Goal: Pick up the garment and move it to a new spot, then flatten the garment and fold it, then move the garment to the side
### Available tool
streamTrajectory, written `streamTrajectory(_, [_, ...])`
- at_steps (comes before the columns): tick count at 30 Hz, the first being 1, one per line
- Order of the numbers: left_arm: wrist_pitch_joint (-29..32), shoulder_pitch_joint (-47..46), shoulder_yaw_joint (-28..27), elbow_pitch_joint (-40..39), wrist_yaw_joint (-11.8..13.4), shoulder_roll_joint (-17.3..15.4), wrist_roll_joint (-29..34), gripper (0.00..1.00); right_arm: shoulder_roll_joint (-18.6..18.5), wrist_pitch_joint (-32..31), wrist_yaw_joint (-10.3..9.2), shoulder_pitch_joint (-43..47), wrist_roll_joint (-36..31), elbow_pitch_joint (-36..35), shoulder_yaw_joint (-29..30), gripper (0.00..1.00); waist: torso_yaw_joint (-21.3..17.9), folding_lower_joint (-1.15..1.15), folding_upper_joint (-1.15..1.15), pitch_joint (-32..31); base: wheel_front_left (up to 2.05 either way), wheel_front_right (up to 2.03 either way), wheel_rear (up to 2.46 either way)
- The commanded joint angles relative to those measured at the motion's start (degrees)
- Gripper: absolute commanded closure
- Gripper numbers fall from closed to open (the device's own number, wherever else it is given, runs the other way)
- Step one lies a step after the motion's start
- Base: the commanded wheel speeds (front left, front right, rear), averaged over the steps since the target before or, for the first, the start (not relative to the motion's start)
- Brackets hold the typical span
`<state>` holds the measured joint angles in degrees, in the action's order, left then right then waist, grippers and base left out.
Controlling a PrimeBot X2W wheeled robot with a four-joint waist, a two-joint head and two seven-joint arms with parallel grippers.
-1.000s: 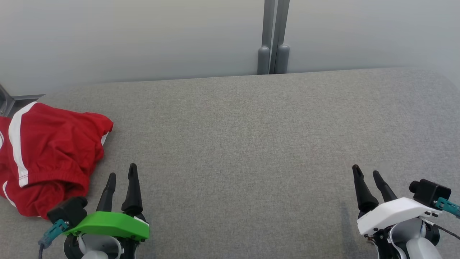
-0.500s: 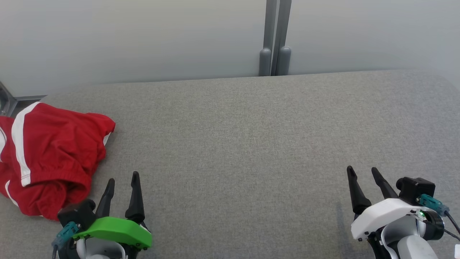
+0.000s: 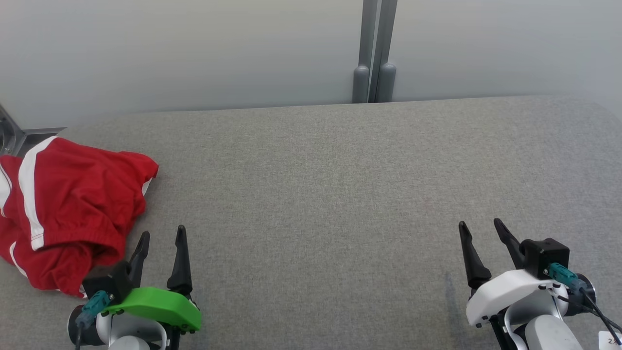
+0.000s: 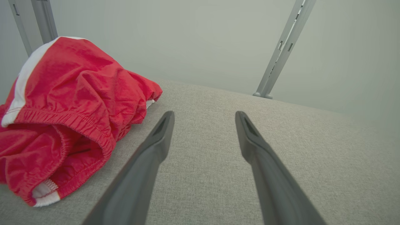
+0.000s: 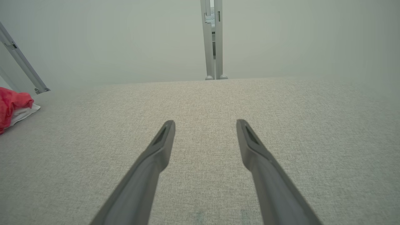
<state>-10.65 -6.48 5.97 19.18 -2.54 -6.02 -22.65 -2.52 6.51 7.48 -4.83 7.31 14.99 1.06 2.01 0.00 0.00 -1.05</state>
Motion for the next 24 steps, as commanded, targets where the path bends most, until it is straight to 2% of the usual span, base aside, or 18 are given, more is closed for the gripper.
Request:
streamTrajectory(1, [-0.19, -1.1, 0.06, -0.17, -0.01, -0.4, 1.05, 0.0, -0.32, 0.56, 0.01, -0.63, -0.93, 0.03, 0.04, 0.0, 0.01, 0.0, 0.0, 0.01, 0.0, 0.0, 0.0])
streamTrajectory(6, [-0.63, -1.24, -0.48, -0.07, -0.18, 0.01, 1.69, 0.0, -0.35, 1.7, 0.01, -0.82, 0.29, 0.74, 0.06, 0.0, 0.01, 0.0, 0.0, 0.03, 0.0, 0.0, 0.0])
streamTrajectory(18, [-1.62, -1.23, 0.11, 0.2, 0.22, -0.23, 5.61, 0.0, -0.43, 3.5, 0.02, -1.47, -5.6, 1.52, -1.17, 0.0, 0.21, 0.0, 0.0, 0.03, 0.0, 0.0, 0.0])
streamTrajectory(24, [-2.18, -1.23, 0.24, 0.35, 0.46, -0.13, 7.21, 0.0, -0.45, 4.49, 0.02, -1.53, -5.2, 1.7, -1.46, 0.0, 0.43, 0.0, 0.0, 0.04, 0.0, 0.0, 0.0])
